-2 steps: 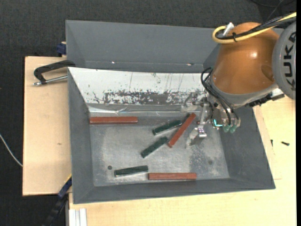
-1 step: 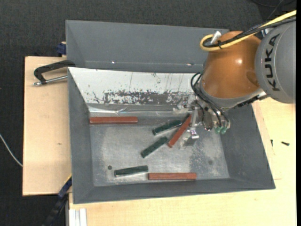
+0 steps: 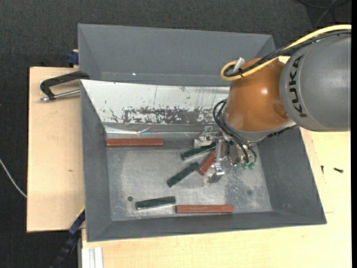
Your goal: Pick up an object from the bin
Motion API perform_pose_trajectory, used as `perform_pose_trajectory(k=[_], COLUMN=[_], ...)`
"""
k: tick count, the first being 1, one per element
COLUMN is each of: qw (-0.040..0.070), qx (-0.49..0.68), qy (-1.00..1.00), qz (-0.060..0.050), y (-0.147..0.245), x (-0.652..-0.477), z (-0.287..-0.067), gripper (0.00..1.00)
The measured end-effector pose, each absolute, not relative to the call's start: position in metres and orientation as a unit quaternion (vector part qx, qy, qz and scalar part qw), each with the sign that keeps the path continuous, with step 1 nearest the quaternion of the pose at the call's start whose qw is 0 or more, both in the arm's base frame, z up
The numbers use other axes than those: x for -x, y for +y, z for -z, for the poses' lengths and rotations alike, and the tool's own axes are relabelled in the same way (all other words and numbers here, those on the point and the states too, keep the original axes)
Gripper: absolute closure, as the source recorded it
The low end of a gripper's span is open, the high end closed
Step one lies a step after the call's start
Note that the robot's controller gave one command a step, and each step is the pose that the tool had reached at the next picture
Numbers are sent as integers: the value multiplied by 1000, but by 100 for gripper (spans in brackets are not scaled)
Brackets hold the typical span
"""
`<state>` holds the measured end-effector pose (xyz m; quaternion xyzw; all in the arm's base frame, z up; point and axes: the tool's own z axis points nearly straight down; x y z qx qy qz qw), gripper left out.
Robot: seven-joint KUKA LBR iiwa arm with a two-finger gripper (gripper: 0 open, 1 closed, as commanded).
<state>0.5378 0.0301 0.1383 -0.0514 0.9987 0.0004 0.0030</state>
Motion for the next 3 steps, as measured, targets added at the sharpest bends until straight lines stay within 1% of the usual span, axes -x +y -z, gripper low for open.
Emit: perform_pose_trajectory(k=[1,2,3], qw=[-1,-1,7], qx=[28,28,63], qy=[1000,1000,998], qz=[-1,-1,-1], y=[32,32,55], x=[-567,-568,-592], z=[-77,-77,-269], gripper=[100,100,100])
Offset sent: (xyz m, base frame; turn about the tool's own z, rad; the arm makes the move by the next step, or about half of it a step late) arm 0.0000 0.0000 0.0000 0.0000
